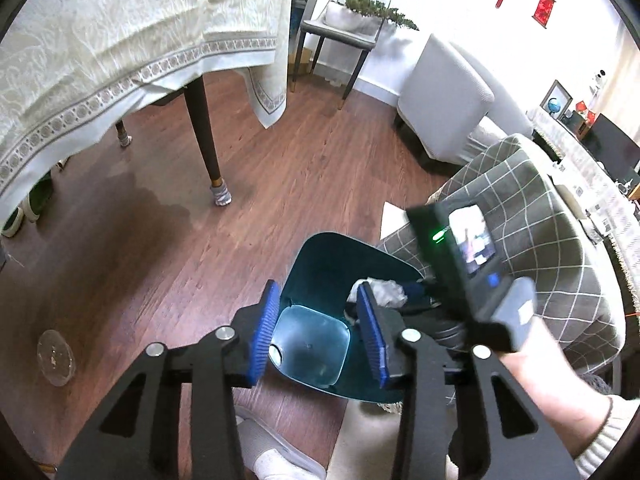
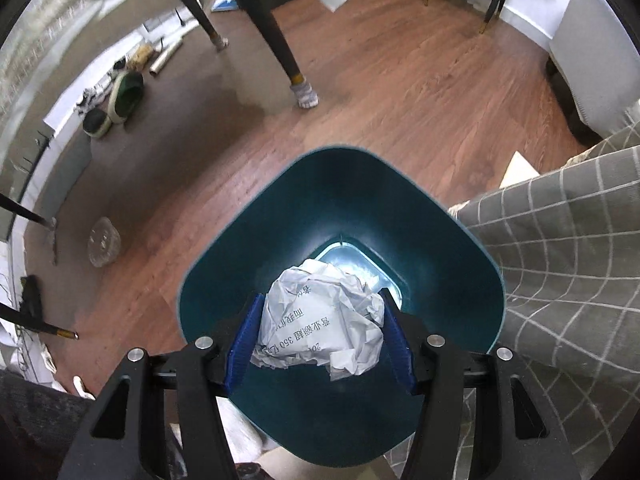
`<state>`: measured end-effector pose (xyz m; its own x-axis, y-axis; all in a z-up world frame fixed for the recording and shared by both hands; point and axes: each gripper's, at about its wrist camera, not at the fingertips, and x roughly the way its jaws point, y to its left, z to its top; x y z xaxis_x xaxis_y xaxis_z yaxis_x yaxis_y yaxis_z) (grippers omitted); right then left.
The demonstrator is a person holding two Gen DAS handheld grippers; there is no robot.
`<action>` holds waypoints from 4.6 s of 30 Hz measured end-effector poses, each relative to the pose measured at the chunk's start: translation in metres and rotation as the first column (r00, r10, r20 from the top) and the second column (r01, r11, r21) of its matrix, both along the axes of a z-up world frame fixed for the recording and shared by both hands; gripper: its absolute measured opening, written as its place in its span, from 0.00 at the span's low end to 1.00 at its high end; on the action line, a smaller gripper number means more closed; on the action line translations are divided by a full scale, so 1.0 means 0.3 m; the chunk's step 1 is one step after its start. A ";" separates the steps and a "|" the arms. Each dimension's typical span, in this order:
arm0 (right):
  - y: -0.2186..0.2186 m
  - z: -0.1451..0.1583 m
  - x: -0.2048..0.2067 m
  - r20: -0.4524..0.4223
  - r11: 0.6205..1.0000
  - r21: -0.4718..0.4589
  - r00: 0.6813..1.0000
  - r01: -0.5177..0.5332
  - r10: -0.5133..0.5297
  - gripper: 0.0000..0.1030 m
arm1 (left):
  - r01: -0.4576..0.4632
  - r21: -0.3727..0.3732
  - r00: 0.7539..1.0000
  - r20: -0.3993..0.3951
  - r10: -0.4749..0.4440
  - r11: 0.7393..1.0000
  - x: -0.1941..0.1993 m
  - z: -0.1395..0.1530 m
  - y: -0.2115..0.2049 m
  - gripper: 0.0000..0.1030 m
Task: Collect trash
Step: 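Open both grippers over the teal bin, dropping paper and tape roll, then move both grippers back over the table toward the remaining trash, then grasp the white bottle cap with the right gripper while the left grasps the white round lid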
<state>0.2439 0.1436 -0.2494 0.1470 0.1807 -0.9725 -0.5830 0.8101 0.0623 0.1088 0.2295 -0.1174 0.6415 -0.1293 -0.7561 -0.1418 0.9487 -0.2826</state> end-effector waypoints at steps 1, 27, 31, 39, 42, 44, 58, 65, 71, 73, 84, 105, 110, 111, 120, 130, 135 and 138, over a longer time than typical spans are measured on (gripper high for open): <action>0.005 -0.016 -0.001 -0.006 1.000 -0.016 1.000 -0.001 0.001 0.58 | 0.000 0.001 1.000 0.003 0.000 1.000 -0.005 0.004 -0.001 0.39; -0.077 0.143 -0.044 0.101 0.999 -0.015 0.994 -0.042 0.043 0.70 | 0.033 0.024 0.988 0.147 -0.036 0.999 -0.047 0.256 -0.028 0.39; -0.100 0.249 -0.058 0.166 0.997 0.042 0.985 -0.058 0.051 0.70 | 0.056 0.045 0.981 0.184 -0.063 0.997 -0.029 0.313 -0.084 0.39; -0.227 0.508 -0.096 0.359 0.984 0.144 0.932 -0.107 0.049 0.71 | 0.127 0.114 0.951 0.269 -0.153 0.985 0.001 0.432 -0.248 0.46; -0.285 0.568 -0.103 0.404 0.980 0.171 0.914 -0.102 0.025 0.74 | 0.145 0.113 0.939 0.298 -0.172 0.983 0.013 0.466 -0.298 0.50; -0.337 0.606 -0.102 0.433 0.978 0.186 0.901 -0.090 0.001 0.74 | 0.155 0.108 0.933 0.310 -0.181 0.982 0.023 0.478 -0.325 0.51; -0.740 0.750 -0.091 0.531 0.972 0.224 0.828 0.069 -0.181 0.78 | 0.270 0.073 0.904 0.324 -0.279 0.960 0.146 0.478 -0.589 0.60; -0.926 0.764 -0.092 0.538 0.960 0.229 0.801 0.159 -0.261 0.79 | 0.332 0.041 0.894 0.305 -0.328 0.942 0.220 0.440 -0.732 0.63; -1.038 0.761 -0.091 0.524 0.945 0.248 0.790 0.215 -0.317 0.80 | 0.381 0.015 0.881 0.298 -0.368 0.924 0.268 0.424 -0.834 0.64; -1.086 0.758 -0.092 0.519 0.941 0.246 0.788 0.233 -0.331 0.80 | 0.401 0.005 0.874 0.298 -0.384 0.916 0.286 0.419 -0.875 0.64; -1.247 0.708 -0.082 0.455 0.914 0.246 0.794 0.323 -0.403 0.80 | 0.479 0.013 0.849 0.249 -0.467 0.878 0.369 0.348 -1.092 0.64; -1.266 0.654 -0.071 0.411 0.931 0.211 0.837 0.298 -0.361 0.59 | 0.489 -0.058 0.863 0.172 -0.474 0.870 0.489 0.248 -1.231 0.41; -1.261 0.658 -0.057 0.408 0.930 0.213 0.837 0.301 -0.364 0.52 | 0.487 -0.071 0.863 0.191 -0.468 0.870 0.487 0.260 -1.231 0.41; -1.259 0.659 -0.055 0.408 0.929 0.211 0.836 0.304 -0.366 0.52 | 0.488 -0.070 0.861 0.198 -0.468 0.870 0.484 0.267 -1.228 0.41; -1.243 0.664 -0.047 0.409 0.928 0.190 0.833 0.320 -0.371 0.34 | 0.482 -0.102 0.861 0.238 -0.449 0.870 0.466 0.304 -1.172 0.41; -1.230 0.717 -0.076 0.420 0.918 0.223 0.817 0.327 -0.394 0.29 | 0.467 -0.080 0.866 0.245 -0.437 0.881 0.440 0.328 -1.093 0.41; -1.197 0.754 -0.073 0.443 0.915 0.249 0.803 0.316 -0.398 0.30 | 0.449 -0.057 0.872 0.248 -0.423 0.892 0.418 0.335 -1.022 0.41; -1.161 0.765 -0.072 0.451 0.917 0.260 0.802 0.302 -0.392 0.30 | 0.432 -0.044 0.878 0.249 -0.409 0.901 0.403 0.340 -0.975 0.41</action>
<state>0.2223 -0.2048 -0.0198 0.6734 0.1781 -0.7175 -0.2548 0.9670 0.0008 0.2297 -0.0629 -0.0154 0.6634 -0.4892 -0.5662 0.3434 0.8713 -0.3506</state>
